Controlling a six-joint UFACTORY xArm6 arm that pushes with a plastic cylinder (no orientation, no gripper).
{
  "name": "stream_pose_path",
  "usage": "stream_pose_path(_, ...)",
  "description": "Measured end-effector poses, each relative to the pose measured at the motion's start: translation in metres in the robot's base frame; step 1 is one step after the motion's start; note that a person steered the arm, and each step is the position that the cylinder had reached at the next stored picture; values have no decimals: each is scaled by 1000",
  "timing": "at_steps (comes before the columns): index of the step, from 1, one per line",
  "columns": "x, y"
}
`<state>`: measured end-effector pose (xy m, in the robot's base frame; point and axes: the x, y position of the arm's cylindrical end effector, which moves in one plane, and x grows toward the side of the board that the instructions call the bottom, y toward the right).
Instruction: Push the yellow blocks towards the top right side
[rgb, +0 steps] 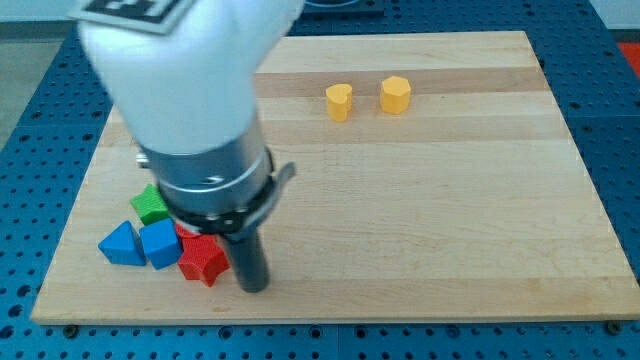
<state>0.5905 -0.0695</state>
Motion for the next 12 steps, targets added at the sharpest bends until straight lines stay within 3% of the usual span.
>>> stream_pose_path(1, -22, 44)
stream_pose_path(5, -221, 73)
stream_pose_path(7, -273, 121)
stream_pose_path(9, -266, 145)
stream_pose_path(12, -223, 174)
